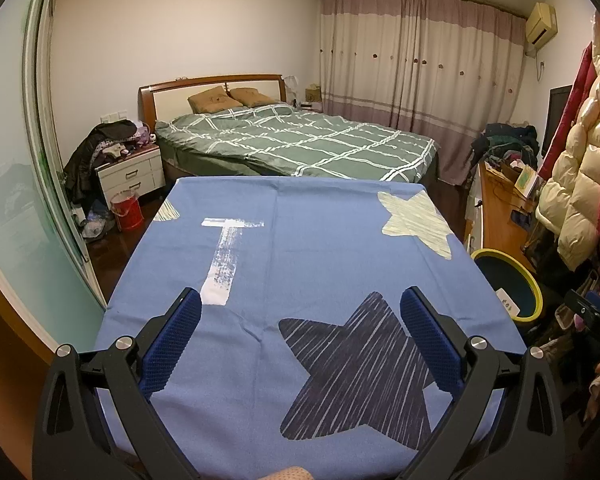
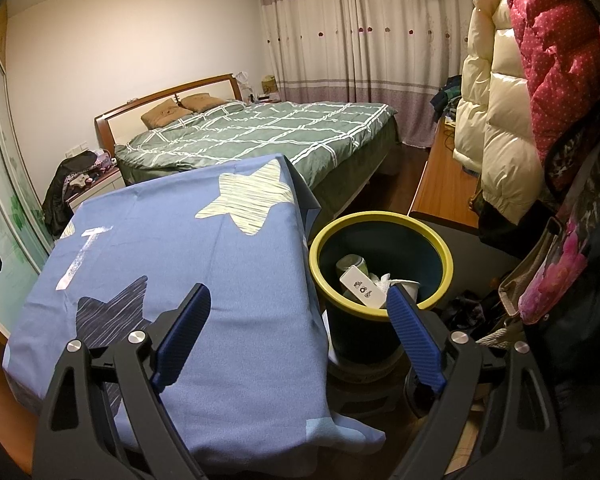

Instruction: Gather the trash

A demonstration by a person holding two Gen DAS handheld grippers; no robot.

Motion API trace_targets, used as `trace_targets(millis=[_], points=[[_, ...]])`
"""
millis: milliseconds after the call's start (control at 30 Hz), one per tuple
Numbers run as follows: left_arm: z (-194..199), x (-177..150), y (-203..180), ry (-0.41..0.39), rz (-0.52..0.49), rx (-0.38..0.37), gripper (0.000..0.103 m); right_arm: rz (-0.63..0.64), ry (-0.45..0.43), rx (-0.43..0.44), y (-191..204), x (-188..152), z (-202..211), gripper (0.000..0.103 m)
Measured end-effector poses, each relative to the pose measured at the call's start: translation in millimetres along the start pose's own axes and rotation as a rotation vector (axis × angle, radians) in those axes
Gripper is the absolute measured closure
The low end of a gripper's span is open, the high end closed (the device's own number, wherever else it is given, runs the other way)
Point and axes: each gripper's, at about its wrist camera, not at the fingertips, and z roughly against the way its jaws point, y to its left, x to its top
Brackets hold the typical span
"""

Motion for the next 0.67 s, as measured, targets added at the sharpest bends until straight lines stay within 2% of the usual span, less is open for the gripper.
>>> trace_targets(millis=[200, 300, 400, 567, 667], points=[[-3.0, -0.8, -1.1, 0.006, 0.0, -0.005, 0.005, -0.001, 0.002, 0.002, 0.7, -0.8, -0.8, 0.018], [-6.1, -2.4, -0.8, 0.001, -0.005, -0.054, 0.005, -0.003, 0.004, 0.006, 1.2, -1.5, -1.4, 0.018], [-16.7, -0.5, -0.4, 0.035, 0.004, -0.074, 0.005, -0.001, 0.008, 0.025, 5.3, -0.4, -5.6, 0.018], [-62.9, 3.8, 10.9, 0.113, 0.011, -0.02, 0.005, 0.037, 0.06, 0.06, 25.6, 9.0, -37.3, 0.015], [-110.3, 7.6, 26.3, 0.153, 0.013, 0.035, 0.005, 0.074, 0.093, 0.078, 45.1, 15.9, -58.6, 0.012]])
